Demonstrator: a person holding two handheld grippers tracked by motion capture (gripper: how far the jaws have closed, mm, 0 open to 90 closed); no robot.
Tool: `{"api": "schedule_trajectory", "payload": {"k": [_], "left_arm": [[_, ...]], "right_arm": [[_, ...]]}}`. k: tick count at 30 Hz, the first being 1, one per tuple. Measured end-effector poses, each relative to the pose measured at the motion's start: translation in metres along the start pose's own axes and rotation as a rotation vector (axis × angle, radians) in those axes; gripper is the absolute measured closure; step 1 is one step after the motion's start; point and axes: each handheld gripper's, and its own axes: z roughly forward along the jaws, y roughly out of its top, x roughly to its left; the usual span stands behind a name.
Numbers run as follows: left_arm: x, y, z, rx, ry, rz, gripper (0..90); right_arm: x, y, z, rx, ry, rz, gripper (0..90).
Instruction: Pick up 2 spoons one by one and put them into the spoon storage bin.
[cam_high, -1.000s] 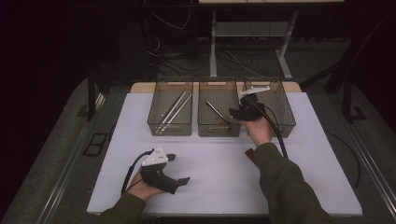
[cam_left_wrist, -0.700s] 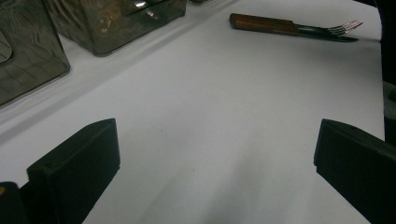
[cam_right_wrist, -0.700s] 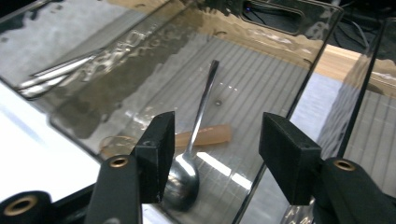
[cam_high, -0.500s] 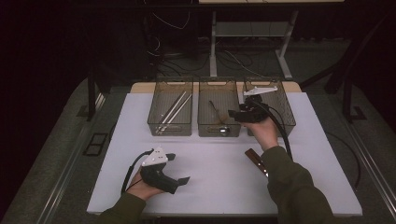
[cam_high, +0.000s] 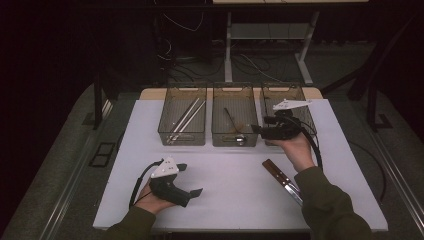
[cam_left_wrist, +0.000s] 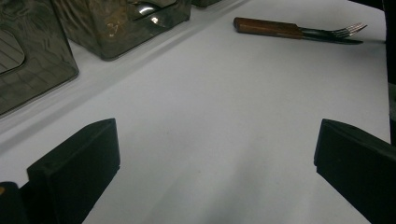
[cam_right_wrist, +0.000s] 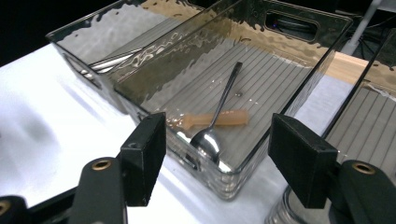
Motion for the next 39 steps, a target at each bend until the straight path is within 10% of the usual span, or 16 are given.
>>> {"api": "schedule_trajectory", "payload": {"k": [18, 39], "left_arm": [[-0.002, 0.001, 0.000, -0.009, -0.010, 0.005, 0.0], [-0.003, 0.001, -0.001, -0.002, -0.012, 0.019, 0.0]], "right_arm": [[-0.012, -0.045, -0.036, -0.017, 0.020, 0.020, 30.1], [-0.020, -0.095, -0.064, 0.103, 0.007, 0.014, 32.8]]}}
